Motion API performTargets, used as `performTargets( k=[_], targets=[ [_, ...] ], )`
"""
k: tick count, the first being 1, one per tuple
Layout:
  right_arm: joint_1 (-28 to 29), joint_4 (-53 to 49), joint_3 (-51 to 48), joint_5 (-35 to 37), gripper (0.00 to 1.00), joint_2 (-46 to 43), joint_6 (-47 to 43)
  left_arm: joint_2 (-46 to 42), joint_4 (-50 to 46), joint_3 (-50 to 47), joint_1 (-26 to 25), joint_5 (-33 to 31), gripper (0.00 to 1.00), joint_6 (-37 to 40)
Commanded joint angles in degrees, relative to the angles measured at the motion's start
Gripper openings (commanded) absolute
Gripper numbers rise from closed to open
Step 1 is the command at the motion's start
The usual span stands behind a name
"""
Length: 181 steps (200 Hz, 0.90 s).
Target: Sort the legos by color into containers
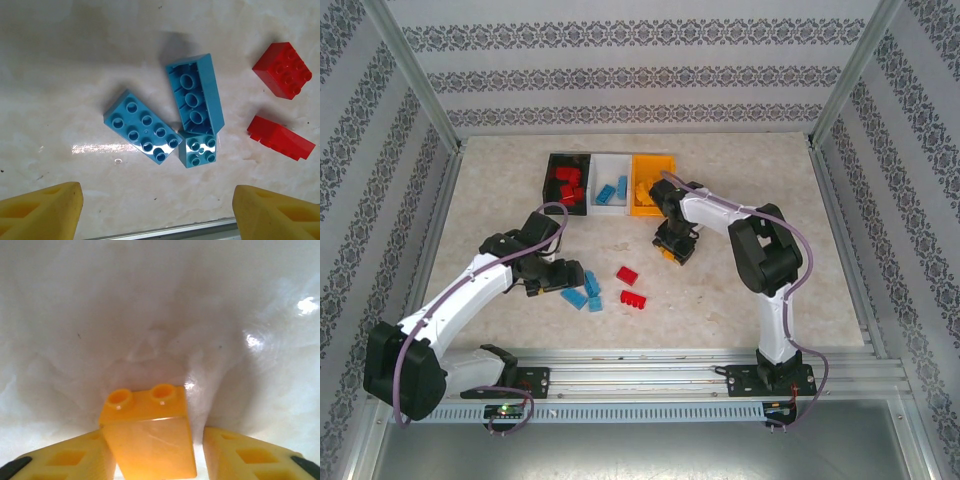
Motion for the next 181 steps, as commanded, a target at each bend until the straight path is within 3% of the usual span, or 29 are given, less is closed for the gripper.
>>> performTargets(
  k=[1,30,102,181],
  targets=[
    [0.46,0.53,-2.43,0.75,0.43,0.34,-0.04,-1.48,-0.32,-0.18,0.48,-0.33,0.79,-1.23],
    [-0.14,1.21,-2.28,0.22,0.29,-0.39,-2.7,-1.67,-0.17,-0.34,0.48,-0.56,0.79,-1.65],
    [-1.89,5.77,3.04,0.39,0.29,-10.23,-13.13,0.14,0.48,-0.06,0.46,-0.09,0.79,-1.96],
    [-7.27,5.49,28.37,-5.94,0.33,6.13,-18.67,7.53,1.74,2.69,0.56,2.42,0.79,-4.0]
  ],
)
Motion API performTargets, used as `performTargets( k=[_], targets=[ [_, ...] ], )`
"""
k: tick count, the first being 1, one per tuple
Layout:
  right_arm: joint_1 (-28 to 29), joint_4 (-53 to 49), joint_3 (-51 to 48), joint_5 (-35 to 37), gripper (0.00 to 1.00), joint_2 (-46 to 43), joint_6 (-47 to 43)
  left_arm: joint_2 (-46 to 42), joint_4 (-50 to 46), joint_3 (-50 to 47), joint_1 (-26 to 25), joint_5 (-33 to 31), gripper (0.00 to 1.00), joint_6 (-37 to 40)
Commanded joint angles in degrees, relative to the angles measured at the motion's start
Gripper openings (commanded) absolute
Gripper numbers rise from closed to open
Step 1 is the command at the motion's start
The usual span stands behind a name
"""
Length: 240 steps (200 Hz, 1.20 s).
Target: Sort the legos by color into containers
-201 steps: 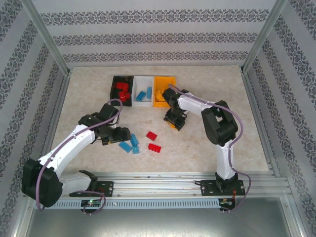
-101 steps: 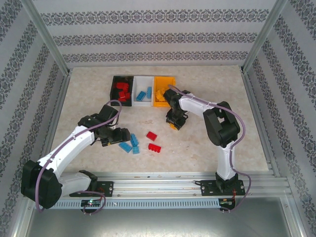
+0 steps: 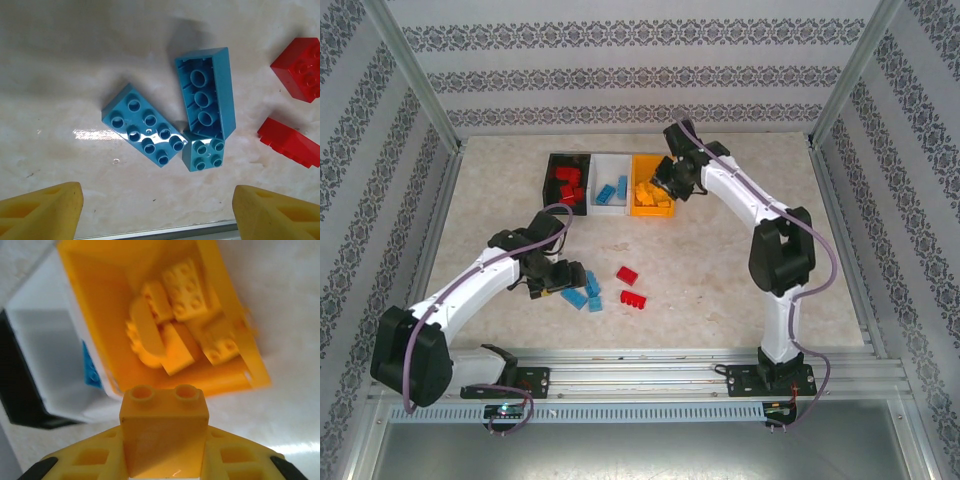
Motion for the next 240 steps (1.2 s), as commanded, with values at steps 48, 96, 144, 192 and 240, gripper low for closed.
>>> performTargets(
  k=[48,96,144,192,240],
  targets=[
    [-2.03,-2.29,14.44,-4.17,0.53,10.83,-6.66,7.97,1.33,7.56,0.49,1.47,0.78,-1.87],
    [-1.44,0.13,3.63,-5.23,0.57,-0.38,-10.66,13.87,2.04,10.43,0.17,1.69,0.81,-1.6],
    [1.77,6.1,-21.56,-8.5,0.57,-16.49,-12.82,20.27,3.32,13.59,-2.2,1.5,0.77,-1.61],
    [2.54,9.25,-35.43,-9.71,0.56,-25.66,-12.41,26.79,3.59,16.74,-4.78,1.66,0.74,-1.78],
    [2.37,9.48,-39.94,-9.34,0.56,-28.34,-11.65,26.72,3.05,13.96,-5.21,0.5,0.72,-2.11]
  ],
)
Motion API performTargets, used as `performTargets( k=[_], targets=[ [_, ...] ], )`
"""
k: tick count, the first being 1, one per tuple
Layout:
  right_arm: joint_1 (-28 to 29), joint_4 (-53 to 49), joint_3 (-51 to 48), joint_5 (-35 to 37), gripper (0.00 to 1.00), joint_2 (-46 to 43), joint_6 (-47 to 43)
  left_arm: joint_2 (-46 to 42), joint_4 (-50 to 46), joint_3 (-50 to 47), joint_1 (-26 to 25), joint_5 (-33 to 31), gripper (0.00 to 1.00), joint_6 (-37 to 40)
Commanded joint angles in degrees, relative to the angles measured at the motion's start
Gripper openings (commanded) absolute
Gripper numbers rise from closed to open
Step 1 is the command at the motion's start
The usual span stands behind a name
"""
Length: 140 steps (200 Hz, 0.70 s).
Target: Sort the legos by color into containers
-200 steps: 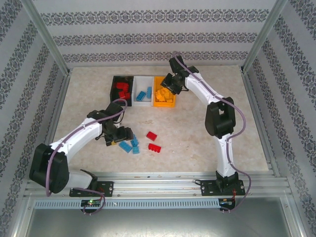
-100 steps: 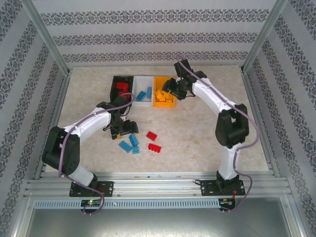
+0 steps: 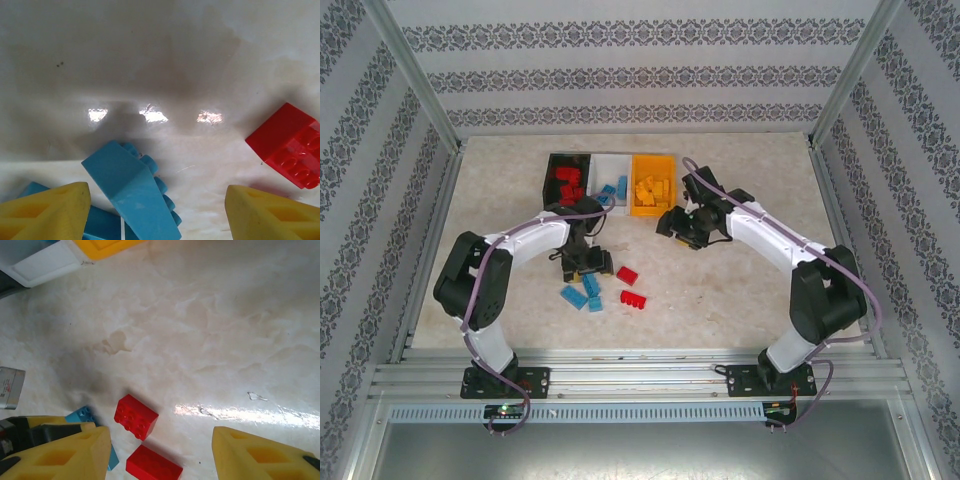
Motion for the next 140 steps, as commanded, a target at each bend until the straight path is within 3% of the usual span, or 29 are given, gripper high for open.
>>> performTargets(
  k=[1,68,117,140],
  targets=[
    [-0.17,1.88,-1.88,-0.43,0.56,-2.34,-0.09,-1.19,-0.34,-1.72,-0.53,-0.76,0.72,-1.08],
    [0.07,2.57,-3.98,-0.73,0.55,-3.74,1.1,-1.02,5.91,-7.18,-0.68,1.6,0.57,-3.93],
    [0.53,0.94,-4.52,-0.04,0.55,-5.95,1.34,1.22,7.53,-4.58,-0.73,2.53,0.38,-4.06],
    [0.53,-0.15,-5.35,0.69,0.55,-7.7,1.26,1.64,7.9,-3.22,-0.57,2.71,0.36,-3.98]
  ],
)
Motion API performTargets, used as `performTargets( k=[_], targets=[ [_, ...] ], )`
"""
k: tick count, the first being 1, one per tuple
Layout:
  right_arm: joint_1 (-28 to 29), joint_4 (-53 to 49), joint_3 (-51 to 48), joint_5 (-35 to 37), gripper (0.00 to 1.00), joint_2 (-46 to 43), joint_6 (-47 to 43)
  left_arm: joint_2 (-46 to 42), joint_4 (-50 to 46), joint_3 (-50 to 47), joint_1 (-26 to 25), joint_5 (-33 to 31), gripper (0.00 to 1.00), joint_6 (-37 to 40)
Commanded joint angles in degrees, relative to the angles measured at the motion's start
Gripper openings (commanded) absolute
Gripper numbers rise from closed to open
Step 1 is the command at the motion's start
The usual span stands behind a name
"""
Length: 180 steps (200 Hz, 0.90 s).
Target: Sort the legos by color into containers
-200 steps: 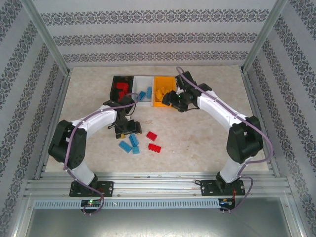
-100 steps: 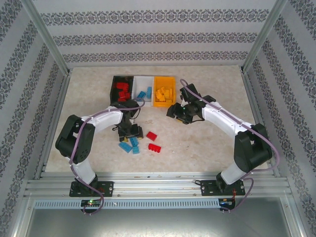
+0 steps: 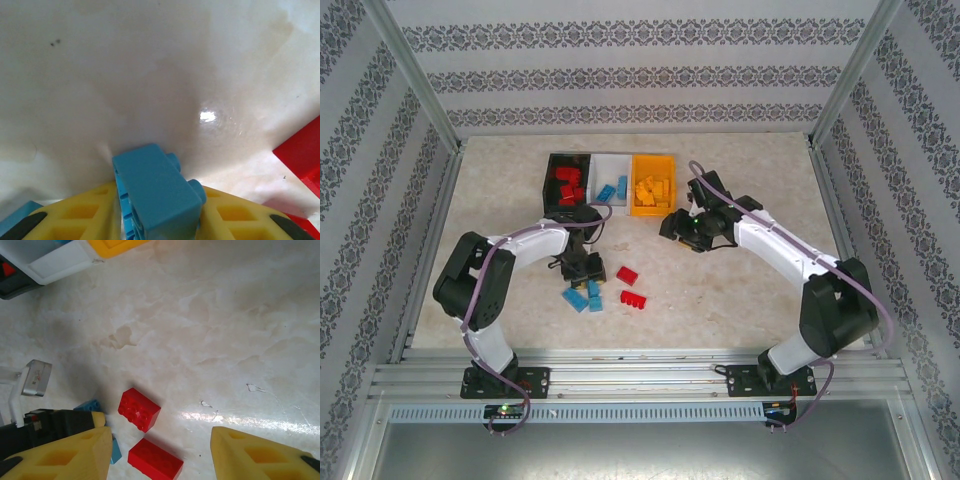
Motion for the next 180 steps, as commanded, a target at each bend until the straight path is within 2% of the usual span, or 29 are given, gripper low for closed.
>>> performTargets(
  k=[1,58,102,134,180],
  targets=[
    [0.5,-1.95,-1.61,0.74,0.55,-2.94,0.97,1.68,2.39,1.93,-0.51,1.12,0.37,-0.55],
    [-1.12,-3.09,-4.71,1.59,0.55,-7.57,1.24,1.12,2.35,8.46,2.66,4.4,0.29,1.34],
    [-3.6,-3.46,-6.46,0.65,0.55,-9.91,0.85,3.2,-1.09,20.07,8.13,6.33,0.29,3.0],
    [-5.39,-3.99,-7.37,-0.39,0.54,-11.32,0.19,9.55,-3.28,33.1,11.39,6.31,0.29,3.5],
    [-6.36,-4.12,-7.99,-2.86,0.56,-12.4,-0.96,26.43,-8.29,56.9,12.78,4.84,0.3,3.88]
  ],
)
